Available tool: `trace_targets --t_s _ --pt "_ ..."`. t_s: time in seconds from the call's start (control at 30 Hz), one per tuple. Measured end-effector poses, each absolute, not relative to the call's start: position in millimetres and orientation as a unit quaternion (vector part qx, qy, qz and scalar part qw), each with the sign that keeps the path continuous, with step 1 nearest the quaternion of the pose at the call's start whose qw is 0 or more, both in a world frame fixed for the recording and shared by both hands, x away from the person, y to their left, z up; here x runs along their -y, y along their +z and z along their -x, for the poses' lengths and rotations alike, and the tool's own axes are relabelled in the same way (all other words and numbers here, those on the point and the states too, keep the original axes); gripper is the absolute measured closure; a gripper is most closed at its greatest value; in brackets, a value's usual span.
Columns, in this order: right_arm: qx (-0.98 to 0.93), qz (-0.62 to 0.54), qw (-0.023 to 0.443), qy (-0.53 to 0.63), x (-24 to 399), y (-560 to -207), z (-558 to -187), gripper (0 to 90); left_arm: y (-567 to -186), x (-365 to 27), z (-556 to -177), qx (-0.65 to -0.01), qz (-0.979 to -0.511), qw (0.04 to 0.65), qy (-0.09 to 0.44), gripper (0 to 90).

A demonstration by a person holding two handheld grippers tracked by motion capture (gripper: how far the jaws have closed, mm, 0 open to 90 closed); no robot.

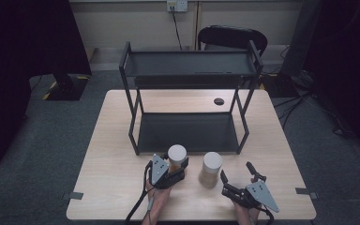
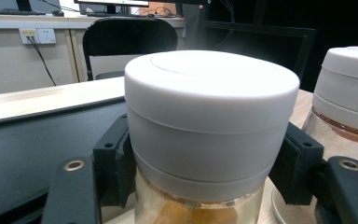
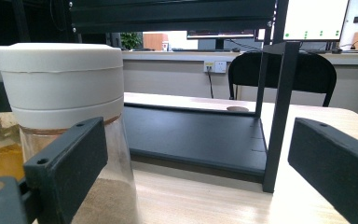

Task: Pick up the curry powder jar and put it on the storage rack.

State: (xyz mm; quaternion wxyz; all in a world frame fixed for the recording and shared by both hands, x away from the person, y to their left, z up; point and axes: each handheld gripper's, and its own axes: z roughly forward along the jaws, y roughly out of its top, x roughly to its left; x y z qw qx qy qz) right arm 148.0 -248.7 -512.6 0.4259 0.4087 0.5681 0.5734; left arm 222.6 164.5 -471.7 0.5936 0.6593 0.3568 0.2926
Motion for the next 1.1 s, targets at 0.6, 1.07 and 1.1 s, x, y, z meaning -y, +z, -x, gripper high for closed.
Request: trace_targets --t_s 0.6,1.07,1.1 --pt "-0.568 -0.409 0.426 0.573 249 -513 -148 3.8 -469 -164 -220 -0.361 -0.66 0.59 0.294 34.4" --pt "-0.568 -0.409 0.426 0.573 249 -513 -148 3.8 -461 -169 -214 -0.36 -0.652 0.596 0.3 34.4" --pt "-0.568 -0.409 0.426 0.573 249 -513 -148 3.8 -459 -170 -214 -0.359 -0.652 0.596 0.301 34.4"
